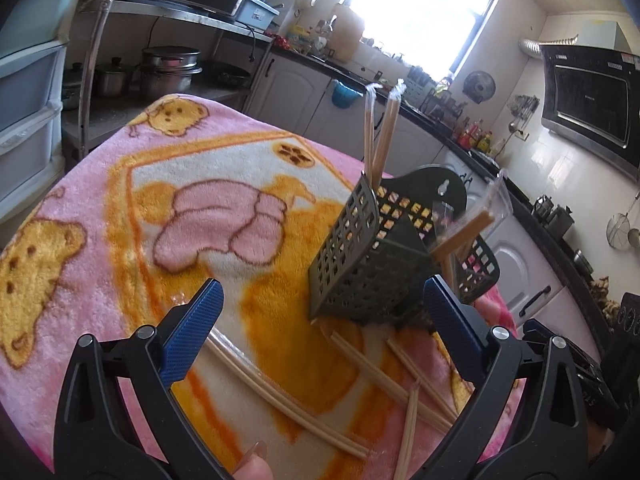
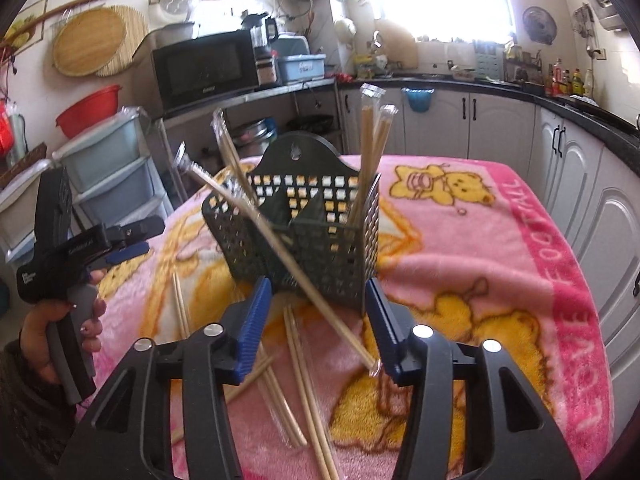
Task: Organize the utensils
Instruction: 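Move both open tools back down to the scattered chopsticks, then close the right tool on wrapped chopsticks while the left tool grasps another chopstick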
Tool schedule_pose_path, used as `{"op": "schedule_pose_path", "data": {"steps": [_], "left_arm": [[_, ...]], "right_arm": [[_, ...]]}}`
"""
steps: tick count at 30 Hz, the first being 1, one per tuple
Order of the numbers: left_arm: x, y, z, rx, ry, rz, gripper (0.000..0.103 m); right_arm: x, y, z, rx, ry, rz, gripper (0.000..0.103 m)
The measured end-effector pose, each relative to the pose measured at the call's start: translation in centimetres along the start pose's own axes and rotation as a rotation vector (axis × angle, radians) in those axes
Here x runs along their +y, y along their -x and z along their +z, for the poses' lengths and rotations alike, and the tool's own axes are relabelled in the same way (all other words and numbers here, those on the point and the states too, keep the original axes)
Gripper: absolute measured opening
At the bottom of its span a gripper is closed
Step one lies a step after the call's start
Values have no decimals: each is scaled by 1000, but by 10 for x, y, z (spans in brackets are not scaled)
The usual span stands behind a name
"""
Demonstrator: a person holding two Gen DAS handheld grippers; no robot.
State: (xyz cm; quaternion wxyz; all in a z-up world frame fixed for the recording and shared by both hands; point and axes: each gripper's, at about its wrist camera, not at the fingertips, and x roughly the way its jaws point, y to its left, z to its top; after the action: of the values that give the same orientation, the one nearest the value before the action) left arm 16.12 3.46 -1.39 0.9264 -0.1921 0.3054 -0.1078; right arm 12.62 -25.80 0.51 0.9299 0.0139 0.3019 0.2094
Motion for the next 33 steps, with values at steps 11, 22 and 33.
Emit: {"op": "schedule_pose_path", "data": {"steps": [11, 22, 33], "left_arm": [[3, -8, -15, 70, -8, 22, 87], [46, -18, -32, 158, 84, 135, 86], [84, -34, -24, 178, 178, 140, 85]], "right_arm": [[16, -21, -20, 118, 29, 77, 34], [35, -63, -32, 266, 0, 149, 33], [32, -95, -35, 344, -86, 150, 33]]}}
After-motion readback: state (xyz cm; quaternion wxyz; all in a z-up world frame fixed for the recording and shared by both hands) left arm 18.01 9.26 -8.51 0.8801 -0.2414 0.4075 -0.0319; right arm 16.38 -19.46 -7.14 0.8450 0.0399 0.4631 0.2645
